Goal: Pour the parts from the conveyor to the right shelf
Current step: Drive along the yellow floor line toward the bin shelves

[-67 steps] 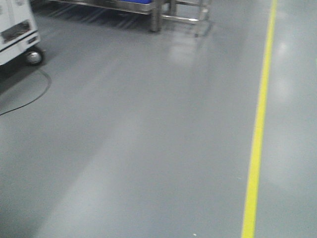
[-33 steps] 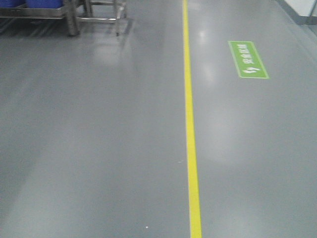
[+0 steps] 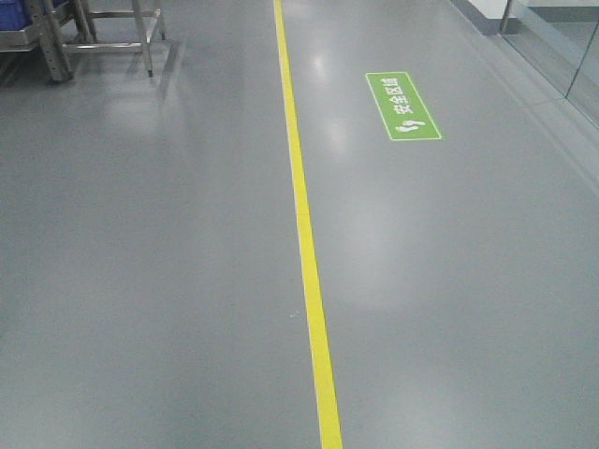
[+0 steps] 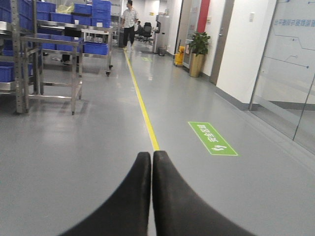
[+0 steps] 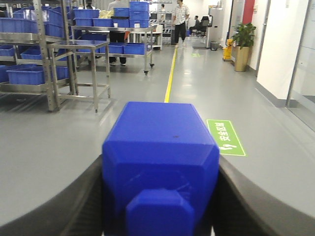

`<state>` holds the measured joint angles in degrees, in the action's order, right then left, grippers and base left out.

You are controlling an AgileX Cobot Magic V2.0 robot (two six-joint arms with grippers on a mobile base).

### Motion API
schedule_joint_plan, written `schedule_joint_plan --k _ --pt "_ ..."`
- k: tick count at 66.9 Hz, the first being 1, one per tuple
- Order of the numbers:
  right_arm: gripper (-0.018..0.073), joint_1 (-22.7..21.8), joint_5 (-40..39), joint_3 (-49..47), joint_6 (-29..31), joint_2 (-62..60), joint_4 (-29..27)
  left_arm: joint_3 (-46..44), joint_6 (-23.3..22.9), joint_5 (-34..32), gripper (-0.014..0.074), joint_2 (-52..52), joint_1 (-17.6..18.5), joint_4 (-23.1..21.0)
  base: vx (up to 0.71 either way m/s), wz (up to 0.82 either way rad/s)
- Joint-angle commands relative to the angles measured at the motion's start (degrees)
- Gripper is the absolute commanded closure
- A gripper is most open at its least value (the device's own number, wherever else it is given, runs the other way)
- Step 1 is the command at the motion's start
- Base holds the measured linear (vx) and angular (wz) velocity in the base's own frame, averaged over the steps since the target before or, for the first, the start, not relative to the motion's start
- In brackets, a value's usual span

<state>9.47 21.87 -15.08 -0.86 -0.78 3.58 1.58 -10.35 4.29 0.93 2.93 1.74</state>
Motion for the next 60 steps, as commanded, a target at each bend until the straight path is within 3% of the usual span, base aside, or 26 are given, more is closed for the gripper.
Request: schedule_joint_plan --k 1,60 --pt "0.0564 -0.2 -4.6 -1.5 0.5 0.5 0.4 1.2 -0.3 -4.3 0.0603 0.5 0.3 -0.5 0.19 -0.18" --pt "0.0564 -0.2 -4.6 -1.5 0.5 0.5 0.4 1.2 -0.3 -4.3 0.0603 0.5 0.3 -0.5 0.39 0.04"
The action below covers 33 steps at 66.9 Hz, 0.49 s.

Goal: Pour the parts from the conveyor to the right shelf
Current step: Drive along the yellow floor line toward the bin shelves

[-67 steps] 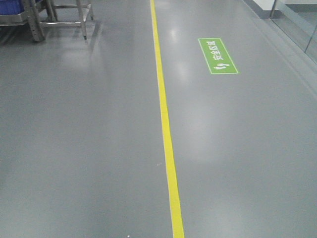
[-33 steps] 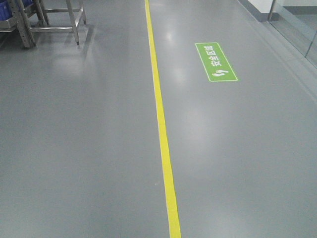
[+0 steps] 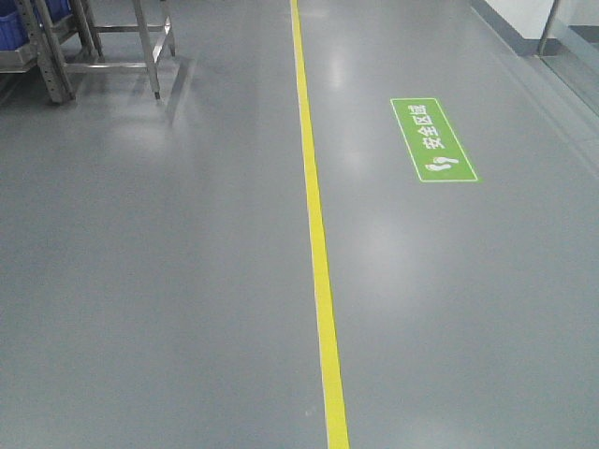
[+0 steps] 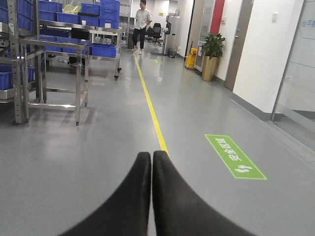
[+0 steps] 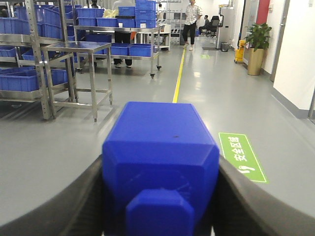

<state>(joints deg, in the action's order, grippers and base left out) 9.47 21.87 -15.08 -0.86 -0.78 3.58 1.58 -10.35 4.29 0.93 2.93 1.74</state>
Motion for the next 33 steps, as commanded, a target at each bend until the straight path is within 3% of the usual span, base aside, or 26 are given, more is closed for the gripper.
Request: schedule_joint_plan --k 1,33 --pt "0.0564 -0.2 -4.6 -1.5 0.5 0.5 0.4 1.2 -0.3 -4.3 0.0603 0.5 0.3 -0.5 0.52 0.04" --pt "0.0564 -0.2 -4.5 -1.5 0.5 0.5 0.4 1.2 -0.3 -4.3 0.0603 0.5 0.3 -0.5 0.6 0.01"
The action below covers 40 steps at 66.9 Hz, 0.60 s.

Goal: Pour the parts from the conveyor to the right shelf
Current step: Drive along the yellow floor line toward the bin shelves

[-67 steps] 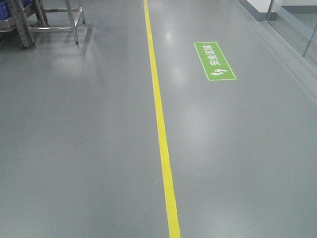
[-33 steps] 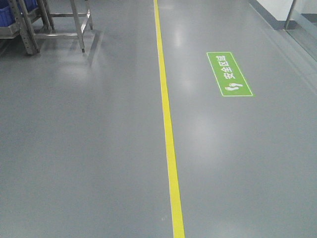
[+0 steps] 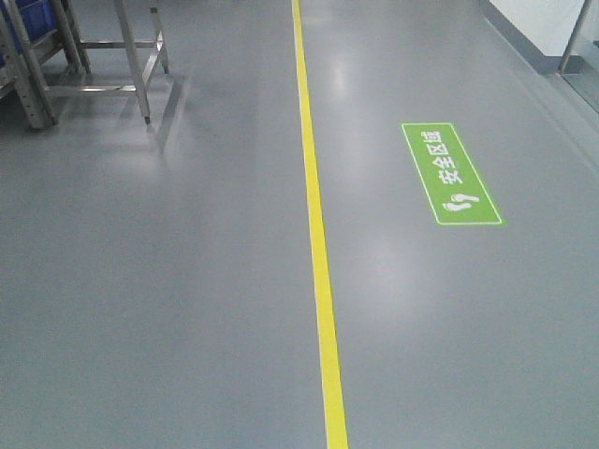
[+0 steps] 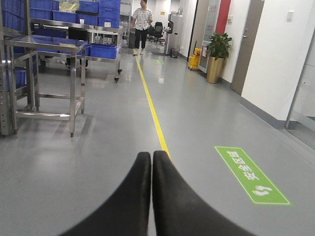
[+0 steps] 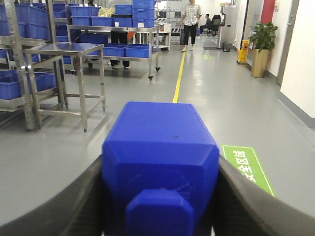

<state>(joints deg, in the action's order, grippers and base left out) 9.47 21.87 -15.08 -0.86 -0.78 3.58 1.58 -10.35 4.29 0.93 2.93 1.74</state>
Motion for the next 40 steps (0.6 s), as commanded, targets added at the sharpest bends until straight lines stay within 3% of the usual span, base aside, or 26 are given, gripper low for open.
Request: schedule_joint_plan --k 1,40 --pt "0.0564 -0.2 -4.5 -1.5 0.5 0.5 0.4 1.2 -0.3 -4.3 0.0603 0.5 0.3 -0.5 0.66 -0.03" --pt "0.0564 -0.2 -4.6 -1.5 0.5 0.5 0.4 1.2 -0.3 -4.3 0.0603 0.5 0.3 -0.5 0.73 0.02"
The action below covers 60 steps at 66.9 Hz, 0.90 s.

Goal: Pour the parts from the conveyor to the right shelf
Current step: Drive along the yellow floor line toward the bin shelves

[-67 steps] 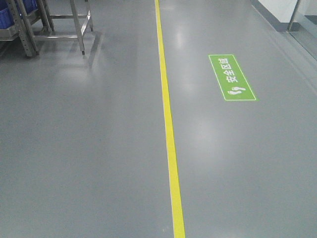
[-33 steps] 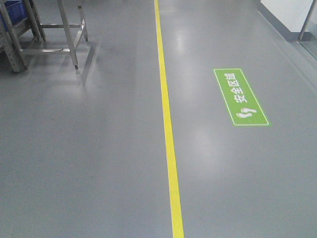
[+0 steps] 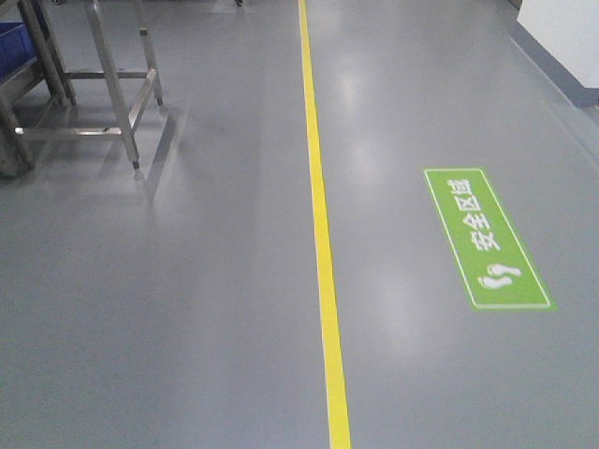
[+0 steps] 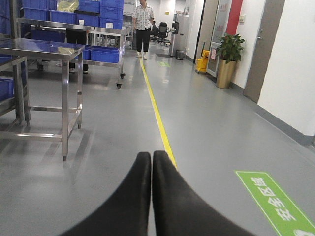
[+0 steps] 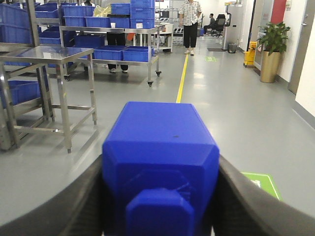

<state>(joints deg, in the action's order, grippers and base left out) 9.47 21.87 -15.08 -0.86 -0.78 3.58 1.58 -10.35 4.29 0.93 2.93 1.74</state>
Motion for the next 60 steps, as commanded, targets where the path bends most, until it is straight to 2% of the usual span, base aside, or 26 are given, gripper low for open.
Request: schedule_joint_plan --k 1,60 --pt "0.0564 -0.2 -4.6 -1.5 0.5 0.5 0.4 1.2 -0.3 -4.3 0.0603 0.5 0.3 -0.5 0.77 0.0" --pt "0.0564 -0.2 -4.6 -1.5 0.5 0.5 0.4 1.2 -0.3 -4.3 0.0603 0.5 0.3 -0.5 0.78 -0.02"
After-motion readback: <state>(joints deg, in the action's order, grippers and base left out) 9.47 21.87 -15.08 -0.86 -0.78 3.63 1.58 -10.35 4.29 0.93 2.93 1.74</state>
